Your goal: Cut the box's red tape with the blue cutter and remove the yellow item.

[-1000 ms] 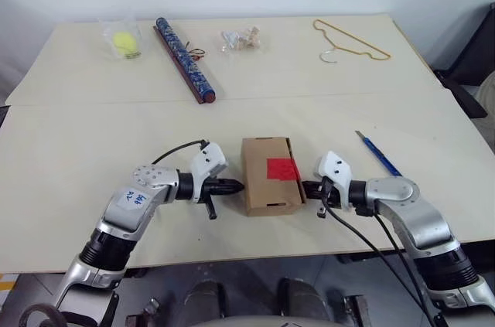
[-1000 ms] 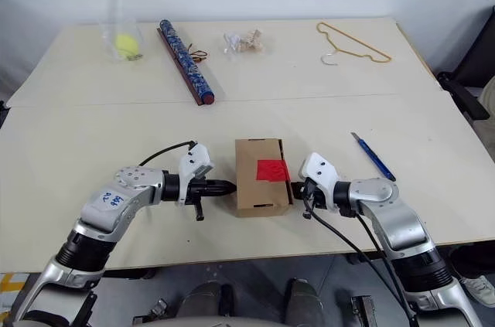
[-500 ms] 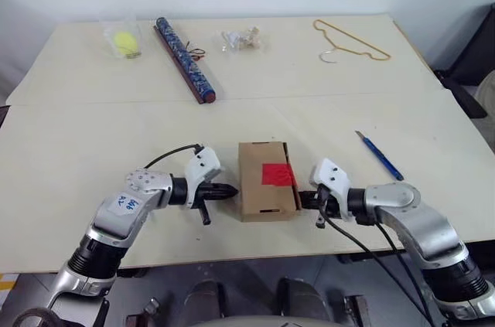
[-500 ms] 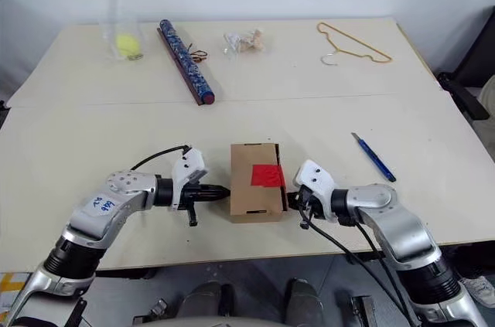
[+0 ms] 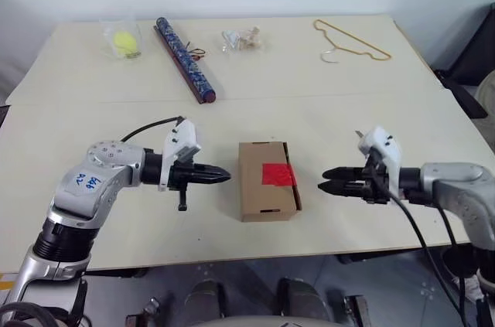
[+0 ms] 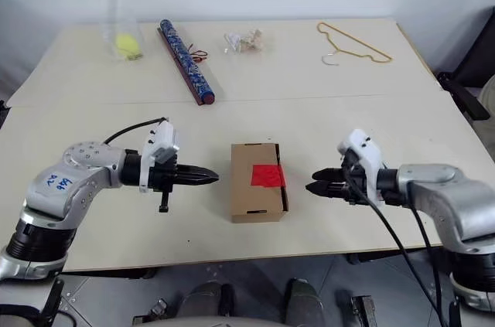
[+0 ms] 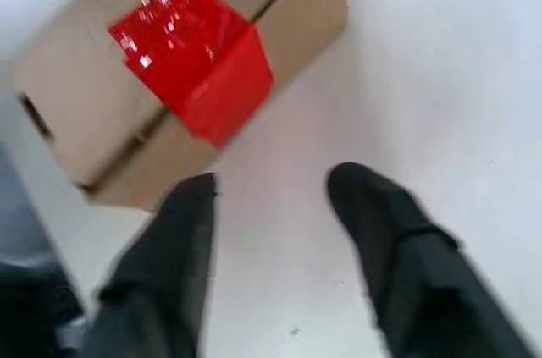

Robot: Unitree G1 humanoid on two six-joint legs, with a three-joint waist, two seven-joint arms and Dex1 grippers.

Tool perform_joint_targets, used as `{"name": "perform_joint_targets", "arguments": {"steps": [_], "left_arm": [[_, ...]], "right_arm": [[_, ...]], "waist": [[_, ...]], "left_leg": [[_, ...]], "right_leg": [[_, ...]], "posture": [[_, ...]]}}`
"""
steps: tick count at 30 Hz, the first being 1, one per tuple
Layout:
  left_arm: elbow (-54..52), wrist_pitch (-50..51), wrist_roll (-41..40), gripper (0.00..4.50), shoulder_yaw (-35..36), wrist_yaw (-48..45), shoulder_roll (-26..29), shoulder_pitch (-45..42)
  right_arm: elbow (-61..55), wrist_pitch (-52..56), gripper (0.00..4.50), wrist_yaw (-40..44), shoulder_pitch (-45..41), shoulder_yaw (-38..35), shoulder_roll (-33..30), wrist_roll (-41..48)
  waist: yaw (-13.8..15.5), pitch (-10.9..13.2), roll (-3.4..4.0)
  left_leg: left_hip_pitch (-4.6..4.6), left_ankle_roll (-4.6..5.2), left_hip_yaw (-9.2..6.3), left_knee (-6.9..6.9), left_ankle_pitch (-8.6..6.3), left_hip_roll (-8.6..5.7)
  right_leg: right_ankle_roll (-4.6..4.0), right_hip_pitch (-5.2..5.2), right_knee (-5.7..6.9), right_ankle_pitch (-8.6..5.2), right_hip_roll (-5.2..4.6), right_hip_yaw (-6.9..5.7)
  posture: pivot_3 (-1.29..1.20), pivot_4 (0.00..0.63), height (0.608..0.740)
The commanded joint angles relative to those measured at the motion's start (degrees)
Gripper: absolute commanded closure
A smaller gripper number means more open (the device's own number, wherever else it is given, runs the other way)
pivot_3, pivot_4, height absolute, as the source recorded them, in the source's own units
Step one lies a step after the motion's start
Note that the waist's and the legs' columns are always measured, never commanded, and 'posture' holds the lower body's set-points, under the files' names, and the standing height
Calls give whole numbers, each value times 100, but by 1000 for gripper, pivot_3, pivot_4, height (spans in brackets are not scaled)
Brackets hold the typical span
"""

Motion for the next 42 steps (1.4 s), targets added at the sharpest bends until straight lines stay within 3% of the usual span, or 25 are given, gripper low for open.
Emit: {"name": "perform_joint_targets", "arguments": {"steps": [1,3,4,11,28,35,42], "left_arm": [[-62,-335,20,4500,-259,47,-328,-269],[43,-528,210,4500,-455,87,-464,-317],[154,-715,396,4500,-623,134,-543,-335],[814,-1520,1293,4500,-1223,449,-863,-338],[759,-1528,1470,4500,-1262,533,-1038,-269],[708,-1472,1495,4500,-1283,595,-1095,-157],[787,-1493,1584,4500,-1360,631,-1119,-190]], "right_arm": [[-119,1401,845,-481,-534,-357,410,473],[-76,1525,90,-751,-673,-364,554,653],[-24,1527,30,-942,-733,-314,634,727],[245,1527,30,-1881,-1026,-132,1169,778],[267,1510,30,-2141,-790,303,1055,551],[628,1527,30,-2626,-1175,971,652,508],[947,1527,30,-3357,-1831,1329,1114,1183]], "waist": [[2,0,0],[2,0,0],[2,0,0],[5,0,0],[-4,0,0],[-21,-2,0],[-108,-3,-2]], "left_leg": [[0,0,0,1,0,0],[-1,0,0,0,0,0],[-1,0,0,-1,0,-1],[-5,0,5,-6,0,-3],[-4,0,4,-8,0,-2],[-2,1,4,-6,0,-2],[-1,1,5,2,0,0]], "right_leg": [[0,0,2,0,0,0],[0,-1,1,0,0,0],[0,-1,1,0,0,-1],[1,-7,-4,1,1,-1],[1,-6,-4,1,0,-1],[1,-4,-3,1,0,0],[-1,-2,0,3,0,2]], "posture": [[0,150,740],[0,150,740],[0,150,740],[0,150,740],[0,150,740],[0,150,740],[0,150,740]]}}
